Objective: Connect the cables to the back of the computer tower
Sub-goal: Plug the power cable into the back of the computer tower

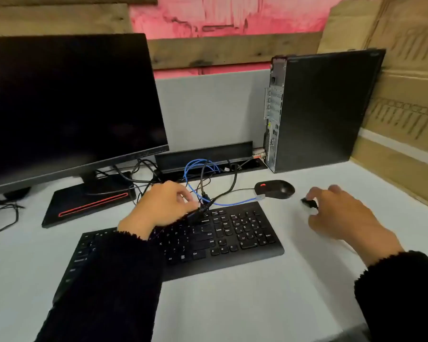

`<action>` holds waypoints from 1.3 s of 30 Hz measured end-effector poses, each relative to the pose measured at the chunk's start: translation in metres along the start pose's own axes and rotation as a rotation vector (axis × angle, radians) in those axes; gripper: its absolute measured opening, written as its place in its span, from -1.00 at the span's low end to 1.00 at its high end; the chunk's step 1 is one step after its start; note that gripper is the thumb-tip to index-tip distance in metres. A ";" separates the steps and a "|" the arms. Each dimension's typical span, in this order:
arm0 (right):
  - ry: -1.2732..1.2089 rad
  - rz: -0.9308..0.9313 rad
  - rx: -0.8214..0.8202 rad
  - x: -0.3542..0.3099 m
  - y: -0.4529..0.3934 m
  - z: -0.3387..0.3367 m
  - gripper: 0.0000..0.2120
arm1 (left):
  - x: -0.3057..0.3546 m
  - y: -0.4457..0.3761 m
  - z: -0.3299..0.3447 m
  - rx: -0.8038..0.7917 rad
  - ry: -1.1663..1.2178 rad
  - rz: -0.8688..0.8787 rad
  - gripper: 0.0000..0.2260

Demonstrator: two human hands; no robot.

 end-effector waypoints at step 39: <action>-0.650 -0.411 0.214 -0.134 -0.062 0.038 -0.81 | 0.019 -0.072 -0.007 0.447 1.273 0.124 -0.65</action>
Point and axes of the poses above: each hand's wrist, its own y-axis away from the middle knuckle, its own z-axis out of the palm, x = y × z, the point moved 8 cm from there along -y, towards the middle knuckle, and after that the axes turned 6 degrees about z, right-handed, at the moved point
